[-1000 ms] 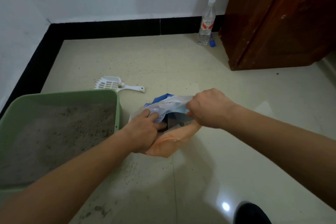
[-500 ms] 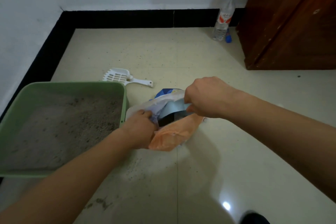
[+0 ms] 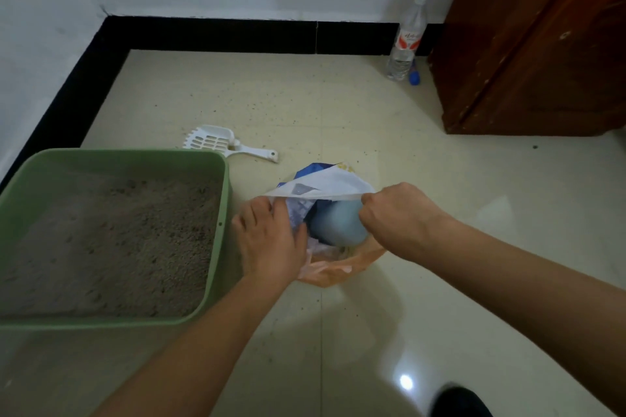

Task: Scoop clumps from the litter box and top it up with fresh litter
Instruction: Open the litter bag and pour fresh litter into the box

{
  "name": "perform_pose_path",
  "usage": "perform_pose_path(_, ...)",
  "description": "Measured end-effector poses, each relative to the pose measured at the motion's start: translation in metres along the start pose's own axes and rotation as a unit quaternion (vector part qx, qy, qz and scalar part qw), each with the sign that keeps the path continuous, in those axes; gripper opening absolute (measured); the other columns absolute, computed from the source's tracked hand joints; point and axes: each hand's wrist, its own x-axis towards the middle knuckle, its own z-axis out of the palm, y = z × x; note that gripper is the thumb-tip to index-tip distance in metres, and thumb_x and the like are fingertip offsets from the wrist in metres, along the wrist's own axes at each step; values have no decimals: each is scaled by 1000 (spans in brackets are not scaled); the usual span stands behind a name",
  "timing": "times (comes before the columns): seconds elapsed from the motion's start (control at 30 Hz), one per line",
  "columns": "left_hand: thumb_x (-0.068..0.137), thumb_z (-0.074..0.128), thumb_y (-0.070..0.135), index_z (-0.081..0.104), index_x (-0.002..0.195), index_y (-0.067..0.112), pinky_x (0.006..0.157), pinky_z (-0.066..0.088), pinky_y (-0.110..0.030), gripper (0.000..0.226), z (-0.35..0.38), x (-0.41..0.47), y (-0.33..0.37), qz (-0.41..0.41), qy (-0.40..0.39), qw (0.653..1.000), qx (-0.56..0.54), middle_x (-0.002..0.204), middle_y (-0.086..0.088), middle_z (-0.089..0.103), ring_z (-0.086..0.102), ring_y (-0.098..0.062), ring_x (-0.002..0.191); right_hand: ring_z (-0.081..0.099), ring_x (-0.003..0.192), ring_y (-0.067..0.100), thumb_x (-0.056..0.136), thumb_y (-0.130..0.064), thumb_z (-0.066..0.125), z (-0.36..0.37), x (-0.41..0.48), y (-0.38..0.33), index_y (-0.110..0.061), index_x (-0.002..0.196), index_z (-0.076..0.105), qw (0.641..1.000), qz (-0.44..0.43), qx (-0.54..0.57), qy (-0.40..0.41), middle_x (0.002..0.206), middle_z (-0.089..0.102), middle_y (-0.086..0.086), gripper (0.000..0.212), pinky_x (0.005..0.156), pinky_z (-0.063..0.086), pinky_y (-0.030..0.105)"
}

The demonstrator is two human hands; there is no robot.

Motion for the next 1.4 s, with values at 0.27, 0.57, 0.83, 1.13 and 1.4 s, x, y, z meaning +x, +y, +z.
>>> perform_pose_path(0.27,79,63,50,40,118,21,80,34,-41,53,3,-3,8,-139,-20,989,-37,109,-14,44,41,-30,97,59,80,26,87,-1,49,2,-8,5,-20,93,59,1000,-25,-12,13,90,49,1,22,47,15,30)
perform_pose_path(0.57,88,60,38,40,136,27,99,34,-50,53,45,17,20,-218,-197,942,-164,137,-10,34,34,-30,127,56,92,22,88,-7,52,7,-14,-3,-23,102,54,997,52,-18,48,98,58,-1,22,64,24,32)
perform_pose_path(0.83,75,75,39,32,135,34,95,42,-48,74,49,-10,16,-259,-207,934,-136,132,-14,37,41,-34,121,57,100,26,90,-14,51,16,-6,-10,-17,120,48,996,43,-23,70,109,61,2,30,78,29,36)
perform_pose_path(1.13,89,55,11,65,114,18,75,45,-30,28,-16,-62,-45,-254,-144,900,-324,103,-6,69,63,-29,94,57,96,27,93,-10,44,-13,-13,-24,-18,116,53,988,-59,14,145,102,61,3,26,72,26,34)
perform_pose_path(1.4,85,61,9,67,107,20,72,49,-30,25,-36,-84,-56,-306,-85,845,-429,88,3,67,64,-21,86,64,87,30,100,-44,44,-16,-19,-43,-19,100,67,986,-135,78,60,92,65,7,34,59,32,30)
